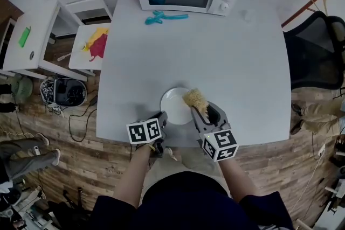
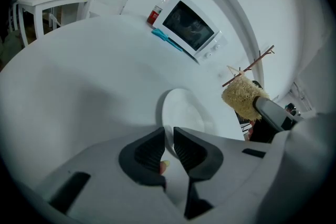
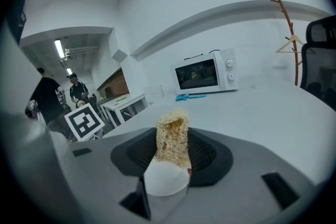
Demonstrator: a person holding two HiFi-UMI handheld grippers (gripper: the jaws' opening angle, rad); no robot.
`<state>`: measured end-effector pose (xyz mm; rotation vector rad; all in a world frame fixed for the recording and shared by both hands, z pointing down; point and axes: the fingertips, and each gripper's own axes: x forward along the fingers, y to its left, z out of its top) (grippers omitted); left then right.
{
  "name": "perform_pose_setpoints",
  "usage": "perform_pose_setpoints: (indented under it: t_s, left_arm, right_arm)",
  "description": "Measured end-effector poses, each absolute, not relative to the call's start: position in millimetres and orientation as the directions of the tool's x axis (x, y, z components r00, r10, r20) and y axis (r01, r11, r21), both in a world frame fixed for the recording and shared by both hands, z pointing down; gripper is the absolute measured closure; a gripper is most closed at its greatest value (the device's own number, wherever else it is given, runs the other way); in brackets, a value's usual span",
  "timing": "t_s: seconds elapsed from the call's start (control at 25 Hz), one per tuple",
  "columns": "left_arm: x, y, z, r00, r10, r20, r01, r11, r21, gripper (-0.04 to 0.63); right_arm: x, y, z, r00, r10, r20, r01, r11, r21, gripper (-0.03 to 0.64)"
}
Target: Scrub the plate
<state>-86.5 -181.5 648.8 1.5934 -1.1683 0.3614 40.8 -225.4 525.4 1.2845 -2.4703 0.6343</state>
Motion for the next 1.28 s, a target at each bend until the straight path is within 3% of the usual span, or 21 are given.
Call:
perform_pose_setpoints:
  t_s: [0.6,1.28]
  left_arm:
    - [-90.7,-191.9,602.0,0.533,-0.598,0.598,-0.762,-0.034,0.646,0.563]
    - [-104.9,-175.9,581.1,0.525,-0.627,0.576,-0.773,-0.068,0.631,0.568]
  right_arm:
    - [38.6,-216.8,520.7,-0.552,-0.722,0.417,-0.833,0.495,-0.245,0.445]
    - [37.0,-197.1,544.0,-0.528,-0.698,0.483,-0.847,0.473,-0.243,0.446]
